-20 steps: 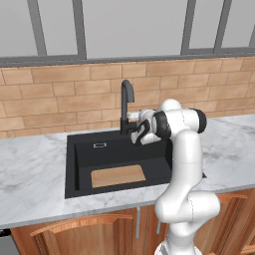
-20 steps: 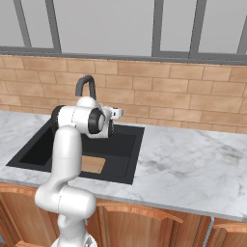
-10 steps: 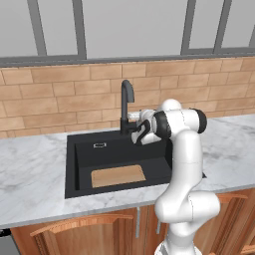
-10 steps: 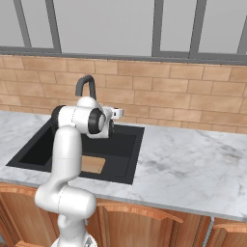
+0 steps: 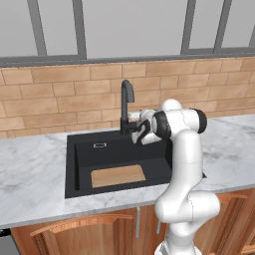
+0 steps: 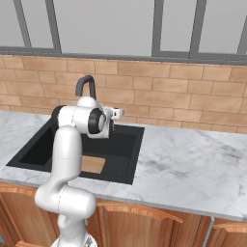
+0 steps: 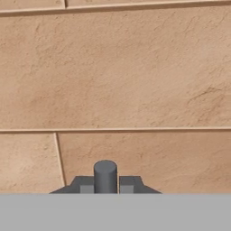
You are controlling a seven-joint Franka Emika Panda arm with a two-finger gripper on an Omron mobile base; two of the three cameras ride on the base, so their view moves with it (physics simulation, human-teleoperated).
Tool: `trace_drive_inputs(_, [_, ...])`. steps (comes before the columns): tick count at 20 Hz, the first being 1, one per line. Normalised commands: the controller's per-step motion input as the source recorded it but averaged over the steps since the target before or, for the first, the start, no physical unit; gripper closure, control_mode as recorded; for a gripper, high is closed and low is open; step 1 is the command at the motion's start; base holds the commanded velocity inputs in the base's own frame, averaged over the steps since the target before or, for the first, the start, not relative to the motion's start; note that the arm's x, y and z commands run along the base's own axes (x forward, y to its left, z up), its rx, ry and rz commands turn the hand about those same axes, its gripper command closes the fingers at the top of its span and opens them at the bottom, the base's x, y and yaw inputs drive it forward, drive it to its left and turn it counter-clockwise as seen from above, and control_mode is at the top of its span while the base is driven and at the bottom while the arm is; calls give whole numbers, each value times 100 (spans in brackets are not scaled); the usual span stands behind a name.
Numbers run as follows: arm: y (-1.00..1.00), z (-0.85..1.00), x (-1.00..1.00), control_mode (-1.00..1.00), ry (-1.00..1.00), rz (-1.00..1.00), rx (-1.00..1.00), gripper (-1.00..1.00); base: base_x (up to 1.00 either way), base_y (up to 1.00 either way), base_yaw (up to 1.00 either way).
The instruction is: Turn on the sink faucet with hot water and rinse the cutting board for ten seconds, then turn off the faucet. Push the cutting board to reach the water if necessary.
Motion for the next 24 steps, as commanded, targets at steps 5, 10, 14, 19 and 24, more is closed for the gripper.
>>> trace_drive_inputs(5, [-33, 0, 0, -100, 0, 0, 0, 100, 0, 0, 0])
trace_drive_inputs(10, [-30, 0, 0, -100, 0, 0, 0, 100, 0, 0, 0])
trace_drive_inputs(14, [-30, 0, 0, -100, 0, 0, 0, 100, 0, 0, 0])
trace_drive_inputs(19, [-19, 0, 0, -100, 0, 0, 0, 100, 0, 0, 0])
trace_drive_inputs(24, [-13, 0, 0, -100, 0, 0, 0, 100, 0, 0, 0])
